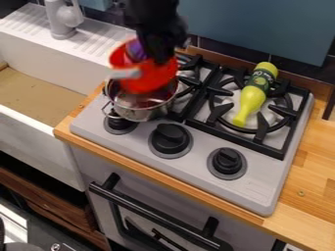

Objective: Put the red basket on the upper side left corner of the burner

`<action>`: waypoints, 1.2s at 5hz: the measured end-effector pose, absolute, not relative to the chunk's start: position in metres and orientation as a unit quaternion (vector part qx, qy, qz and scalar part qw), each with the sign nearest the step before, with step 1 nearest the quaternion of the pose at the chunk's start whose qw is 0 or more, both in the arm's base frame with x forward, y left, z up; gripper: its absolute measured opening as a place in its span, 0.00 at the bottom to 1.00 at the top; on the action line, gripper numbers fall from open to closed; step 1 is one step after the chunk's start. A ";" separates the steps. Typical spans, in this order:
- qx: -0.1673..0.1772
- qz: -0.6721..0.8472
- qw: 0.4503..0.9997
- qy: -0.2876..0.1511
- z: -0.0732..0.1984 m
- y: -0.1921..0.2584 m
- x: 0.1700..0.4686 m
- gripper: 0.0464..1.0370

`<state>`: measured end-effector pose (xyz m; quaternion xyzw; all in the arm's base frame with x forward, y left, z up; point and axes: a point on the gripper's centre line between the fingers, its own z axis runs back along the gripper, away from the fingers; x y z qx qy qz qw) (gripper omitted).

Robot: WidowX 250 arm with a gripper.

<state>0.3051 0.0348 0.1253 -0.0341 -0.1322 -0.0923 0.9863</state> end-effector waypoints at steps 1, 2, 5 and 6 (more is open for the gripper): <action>-0.040 -0.097 0.985 -0.135 0.131 0.031 0.307 0.01; -0.051 -0.078 0.984 -0.152 0.161 0.029 0.322 0.01; 0.012 0.040 0.982 -0.186 0.134 0.016 0.364 0.01; 0.030 0.153 0.974 -0.167 0.137 0.018 0.370 0.01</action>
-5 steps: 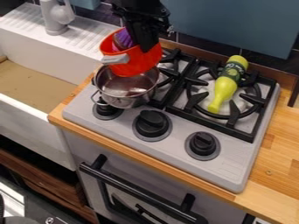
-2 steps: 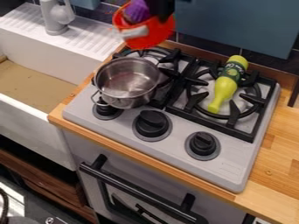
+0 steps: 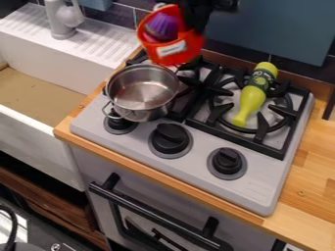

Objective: Put the red basket on the upper side left corner of the burner

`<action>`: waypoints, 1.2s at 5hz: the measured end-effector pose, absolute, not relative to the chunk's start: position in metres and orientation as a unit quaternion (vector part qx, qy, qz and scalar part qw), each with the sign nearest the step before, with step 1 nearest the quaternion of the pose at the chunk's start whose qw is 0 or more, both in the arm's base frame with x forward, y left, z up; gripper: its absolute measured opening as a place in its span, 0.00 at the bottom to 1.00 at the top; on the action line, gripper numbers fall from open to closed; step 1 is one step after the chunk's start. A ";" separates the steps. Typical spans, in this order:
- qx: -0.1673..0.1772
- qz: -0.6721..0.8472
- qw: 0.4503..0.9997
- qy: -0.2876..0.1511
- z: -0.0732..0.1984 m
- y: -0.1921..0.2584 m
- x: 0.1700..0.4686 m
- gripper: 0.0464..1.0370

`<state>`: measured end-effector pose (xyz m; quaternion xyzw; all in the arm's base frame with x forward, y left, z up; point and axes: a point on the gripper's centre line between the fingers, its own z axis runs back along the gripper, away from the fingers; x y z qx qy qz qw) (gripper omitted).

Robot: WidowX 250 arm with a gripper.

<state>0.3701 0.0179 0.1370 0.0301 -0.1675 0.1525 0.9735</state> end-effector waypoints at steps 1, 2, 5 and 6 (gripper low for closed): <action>0.050 0.230 0.959 -0.156 0.135 0.020 0.378 0.01; 0.049 0.231 0.958 -0.161 0.131 0.020 0.389 0.01; 0.014 0.242 0.953 -0.181 0.128 0.019 0.410 0.01; 0.011 0.243 0.951 -0.191 0.128 0.018 0.413 0.01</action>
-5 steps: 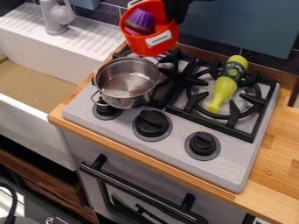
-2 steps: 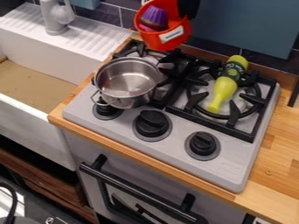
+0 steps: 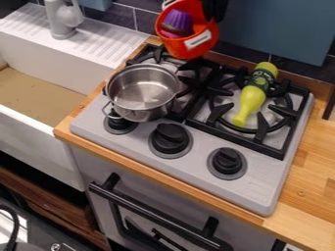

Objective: Put the red basket on the upper side left corner of the burner

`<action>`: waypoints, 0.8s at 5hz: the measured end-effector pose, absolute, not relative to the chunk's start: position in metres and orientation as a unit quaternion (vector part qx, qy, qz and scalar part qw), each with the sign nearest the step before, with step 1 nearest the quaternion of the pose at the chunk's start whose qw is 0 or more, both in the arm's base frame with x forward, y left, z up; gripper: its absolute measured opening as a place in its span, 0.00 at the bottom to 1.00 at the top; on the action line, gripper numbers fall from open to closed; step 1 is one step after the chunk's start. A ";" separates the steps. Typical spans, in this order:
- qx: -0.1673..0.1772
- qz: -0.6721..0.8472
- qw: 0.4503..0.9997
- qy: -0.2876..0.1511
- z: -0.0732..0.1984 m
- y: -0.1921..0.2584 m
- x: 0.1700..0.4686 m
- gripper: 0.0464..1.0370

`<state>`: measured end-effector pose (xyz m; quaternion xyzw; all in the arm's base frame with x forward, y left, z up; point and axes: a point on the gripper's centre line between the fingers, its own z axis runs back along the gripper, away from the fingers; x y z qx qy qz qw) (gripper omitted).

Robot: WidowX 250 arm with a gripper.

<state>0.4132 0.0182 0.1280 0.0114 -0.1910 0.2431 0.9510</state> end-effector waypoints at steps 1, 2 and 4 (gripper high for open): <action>0.016 0.243 0.950 -0.197 0.122 0.020 0.412 0.01; 0.021 0.238 0.949 -0.203 0.116 0.016 0.412 0.01; 0.036 0.239 0.950 -0.196 0.098 0.015 0.412 0.01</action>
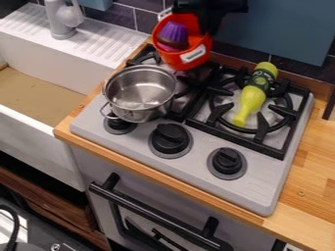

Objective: Put the red basket on the upper side left corner of the burner

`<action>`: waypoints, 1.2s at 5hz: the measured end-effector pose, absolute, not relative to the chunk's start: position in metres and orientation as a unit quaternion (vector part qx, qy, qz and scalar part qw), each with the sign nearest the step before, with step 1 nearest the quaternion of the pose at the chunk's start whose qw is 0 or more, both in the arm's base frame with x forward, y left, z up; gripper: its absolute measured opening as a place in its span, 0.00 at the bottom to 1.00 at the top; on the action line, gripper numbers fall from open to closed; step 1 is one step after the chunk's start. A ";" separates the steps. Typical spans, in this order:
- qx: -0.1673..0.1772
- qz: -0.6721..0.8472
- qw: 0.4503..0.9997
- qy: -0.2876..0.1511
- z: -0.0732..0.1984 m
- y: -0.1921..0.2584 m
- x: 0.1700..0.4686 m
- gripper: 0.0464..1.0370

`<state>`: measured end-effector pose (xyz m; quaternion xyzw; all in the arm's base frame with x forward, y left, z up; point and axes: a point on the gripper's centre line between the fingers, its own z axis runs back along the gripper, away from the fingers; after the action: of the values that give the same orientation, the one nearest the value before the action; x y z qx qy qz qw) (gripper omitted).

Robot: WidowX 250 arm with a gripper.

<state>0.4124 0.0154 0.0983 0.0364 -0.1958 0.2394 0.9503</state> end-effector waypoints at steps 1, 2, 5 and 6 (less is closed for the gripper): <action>0.039 0.240 0.951 -0.189 0.095 0.013 0.411 0.01; 0.042 0.239 0.951 -0.190 0.095 0.011 0.411 0.01; 0.039 0.226 0.956 -0.185 0.099 0.008 0.420 0.42; 0.034 0.217 0.958 -0.186 0.100 0.006 0.422 0.73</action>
<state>0.4216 0.0062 0.1002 0.0338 -0.1864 0.2174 0.9575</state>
